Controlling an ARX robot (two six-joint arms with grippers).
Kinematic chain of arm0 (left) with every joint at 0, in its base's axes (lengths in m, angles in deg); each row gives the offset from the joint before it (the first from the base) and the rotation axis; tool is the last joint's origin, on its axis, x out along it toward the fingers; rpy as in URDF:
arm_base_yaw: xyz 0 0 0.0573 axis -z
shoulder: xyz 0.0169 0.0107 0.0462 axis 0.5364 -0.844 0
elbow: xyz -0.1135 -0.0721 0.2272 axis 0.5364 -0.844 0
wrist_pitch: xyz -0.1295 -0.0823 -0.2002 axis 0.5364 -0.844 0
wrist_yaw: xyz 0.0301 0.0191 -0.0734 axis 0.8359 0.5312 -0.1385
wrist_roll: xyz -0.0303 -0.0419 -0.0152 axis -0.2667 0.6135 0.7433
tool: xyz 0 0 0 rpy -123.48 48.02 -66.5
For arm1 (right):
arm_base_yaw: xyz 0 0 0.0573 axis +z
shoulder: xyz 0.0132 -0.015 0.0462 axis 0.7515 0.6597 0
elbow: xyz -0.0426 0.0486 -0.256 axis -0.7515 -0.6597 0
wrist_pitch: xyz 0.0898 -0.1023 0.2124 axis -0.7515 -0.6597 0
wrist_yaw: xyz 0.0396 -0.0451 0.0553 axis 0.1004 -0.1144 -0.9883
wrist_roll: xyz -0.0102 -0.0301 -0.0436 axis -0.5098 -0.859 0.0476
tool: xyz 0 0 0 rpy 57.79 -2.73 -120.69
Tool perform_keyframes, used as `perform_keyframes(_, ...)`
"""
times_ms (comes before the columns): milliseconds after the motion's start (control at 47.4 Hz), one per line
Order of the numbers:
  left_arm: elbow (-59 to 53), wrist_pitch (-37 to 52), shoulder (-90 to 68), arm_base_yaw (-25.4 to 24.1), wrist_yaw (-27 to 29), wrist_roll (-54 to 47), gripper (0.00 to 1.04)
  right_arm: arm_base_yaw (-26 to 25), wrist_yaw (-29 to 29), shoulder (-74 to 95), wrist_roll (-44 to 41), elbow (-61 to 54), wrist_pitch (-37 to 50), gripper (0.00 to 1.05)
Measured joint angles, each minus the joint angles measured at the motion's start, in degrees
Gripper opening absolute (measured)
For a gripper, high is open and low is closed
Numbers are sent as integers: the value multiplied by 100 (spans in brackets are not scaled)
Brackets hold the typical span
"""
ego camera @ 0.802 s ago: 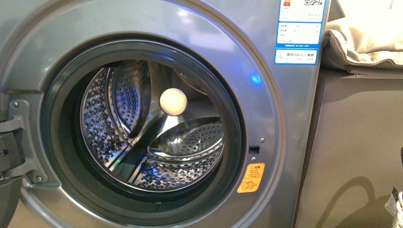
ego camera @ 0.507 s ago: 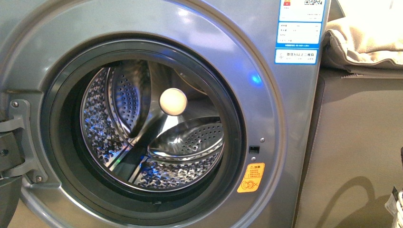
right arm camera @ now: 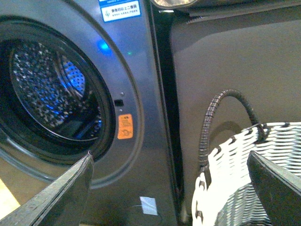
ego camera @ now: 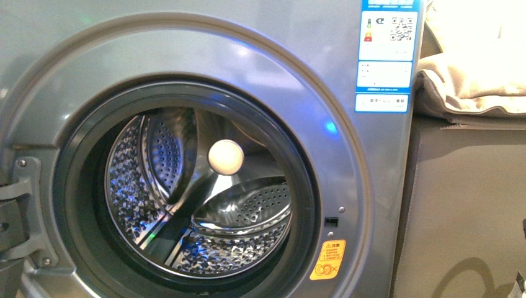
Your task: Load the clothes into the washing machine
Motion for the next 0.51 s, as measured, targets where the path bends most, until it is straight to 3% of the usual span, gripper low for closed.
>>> perform_keyframes(127, 0, 0, 4, 0, 2, 0, 98, -811, -927, 1364, 446, 304, 1333, 97)
perform_keyframes(211, 0, 0, 7, 0, 2, 0, 98, -1239, -1233, 2256, 568, 612, 2024, 97)
perform_keyframes(507, 0, 0, 7, 0, 2, 0, 98, -1808, -1172, 4159, 459, 1325, 2507, 97)
